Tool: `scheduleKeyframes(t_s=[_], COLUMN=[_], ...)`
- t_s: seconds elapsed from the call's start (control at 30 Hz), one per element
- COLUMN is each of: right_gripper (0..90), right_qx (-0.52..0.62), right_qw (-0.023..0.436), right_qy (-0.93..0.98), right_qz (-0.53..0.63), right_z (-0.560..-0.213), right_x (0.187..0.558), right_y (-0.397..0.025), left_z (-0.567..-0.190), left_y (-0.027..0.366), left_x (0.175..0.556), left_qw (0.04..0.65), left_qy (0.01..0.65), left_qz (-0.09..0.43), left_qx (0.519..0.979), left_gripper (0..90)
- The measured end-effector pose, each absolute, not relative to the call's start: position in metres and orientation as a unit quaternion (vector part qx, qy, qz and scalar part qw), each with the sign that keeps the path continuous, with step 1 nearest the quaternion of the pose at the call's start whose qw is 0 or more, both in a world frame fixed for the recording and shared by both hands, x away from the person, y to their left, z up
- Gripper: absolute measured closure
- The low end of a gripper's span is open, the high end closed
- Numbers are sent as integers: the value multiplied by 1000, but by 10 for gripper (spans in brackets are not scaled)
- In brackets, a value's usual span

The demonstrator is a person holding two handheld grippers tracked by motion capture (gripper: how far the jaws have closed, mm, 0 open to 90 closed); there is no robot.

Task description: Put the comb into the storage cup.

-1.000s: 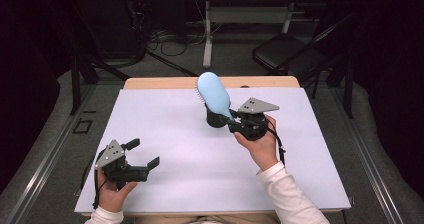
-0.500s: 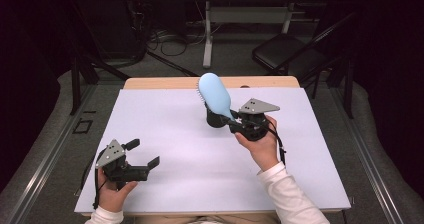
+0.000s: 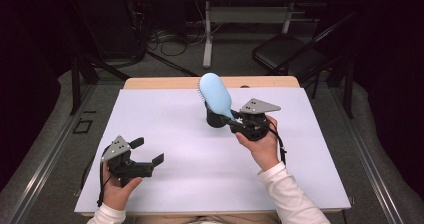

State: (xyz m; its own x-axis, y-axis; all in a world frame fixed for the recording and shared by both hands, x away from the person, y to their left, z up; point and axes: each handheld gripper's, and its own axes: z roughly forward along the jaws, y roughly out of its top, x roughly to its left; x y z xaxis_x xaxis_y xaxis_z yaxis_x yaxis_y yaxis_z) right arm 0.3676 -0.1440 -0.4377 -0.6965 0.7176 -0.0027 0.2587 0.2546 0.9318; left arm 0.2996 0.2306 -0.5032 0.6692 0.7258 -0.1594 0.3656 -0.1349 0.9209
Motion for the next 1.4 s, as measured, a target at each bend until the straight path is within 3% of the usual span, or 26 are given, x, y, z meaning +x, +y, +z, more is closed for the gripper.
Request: scheduleKeyframes(t_s=[1.4], right_gripper=[696], right_qx=[322], right_qw=[216], right_qy=[752], right_qz=[532], right_z=[-434], right_x=[365], right_y=[-146], left_z=[-467], left_y=[192], left_x=[318], left_qw=[525], left_qy=[337], left_qz=[126], left_qx=[771], left_gripper=[4])
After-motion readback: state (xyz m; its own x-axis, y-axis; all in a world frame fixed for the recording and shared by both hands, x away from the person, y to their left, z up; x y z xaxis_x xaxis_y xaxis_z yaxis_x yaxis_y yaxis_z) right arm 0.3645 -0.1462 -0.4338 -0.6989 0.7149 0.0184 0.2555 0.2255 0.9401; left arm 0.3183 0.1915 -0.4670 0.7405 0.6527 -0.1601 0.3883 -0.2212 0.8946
